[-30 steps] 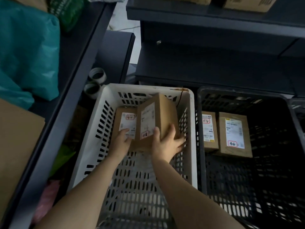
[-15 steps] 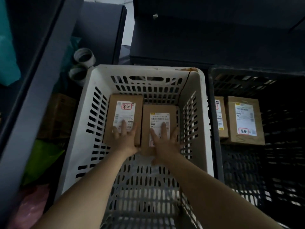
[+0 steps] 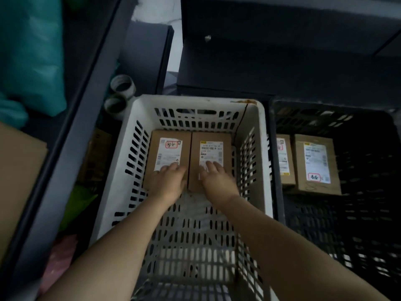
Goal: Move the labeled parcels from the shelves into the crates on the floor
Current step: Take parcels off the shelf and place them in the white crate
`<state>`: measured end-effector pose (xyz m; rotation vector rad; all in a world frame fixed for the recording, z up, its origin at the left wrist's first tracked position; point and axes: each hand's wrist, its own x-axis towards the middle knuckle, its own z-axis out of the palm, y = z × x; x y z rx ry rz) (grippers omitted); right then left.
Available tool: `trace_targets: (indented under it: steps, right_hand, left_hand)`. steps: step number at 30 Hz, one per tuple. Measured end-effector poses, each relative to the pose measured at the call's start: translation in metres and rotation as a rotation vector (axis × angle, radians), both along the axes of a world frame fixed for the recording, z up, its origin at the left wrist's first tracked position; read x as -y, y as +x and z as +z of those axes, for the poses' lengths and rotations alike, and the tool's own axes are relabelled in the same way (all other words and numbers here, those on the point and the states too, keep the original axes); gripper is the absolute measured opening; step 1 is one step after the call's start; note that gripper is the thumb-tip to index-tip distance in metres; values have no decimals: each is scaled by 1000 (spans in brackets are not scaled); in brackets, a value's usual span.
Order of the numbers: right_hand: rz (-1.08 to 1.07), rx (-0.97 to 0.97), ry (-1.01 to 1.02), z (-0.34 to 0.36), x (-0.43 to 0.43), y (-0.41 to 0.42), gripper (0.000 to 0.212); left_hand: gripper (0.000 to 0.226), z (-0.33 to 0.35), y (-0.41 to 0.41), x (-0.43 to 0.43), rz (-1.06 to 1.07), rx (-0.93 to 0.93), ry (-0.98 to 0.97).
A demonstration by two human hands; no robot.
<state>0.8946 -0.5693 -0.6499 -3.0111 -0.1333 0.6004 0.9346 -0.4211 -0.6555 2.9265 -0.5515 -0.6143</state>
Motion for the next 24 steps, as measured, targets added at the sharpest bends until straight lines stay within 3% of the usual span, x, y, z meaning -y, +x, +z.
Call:
trace_targets:
  steps: [4, 9, 16, 24]
  right_hand:
    - [119, 176, 73, 56, 0, 0, 41]
    - [250, 352, 129, 158, -7, -16, 40]
    - [573, 759, 324, 330, -44, -101, 32]
    - [946, 1084, 657, 502, -146, -248, 42]
  left_hand:
    - [32, 70, -11, -5, 0, 180, -47]
    - [30, 172, -53, -23, 63, 366, 8]
    - [16, 363, -208, -59, 299, 805, 106]
    - [15, 530, -417, -122, 533, 1059, 398]
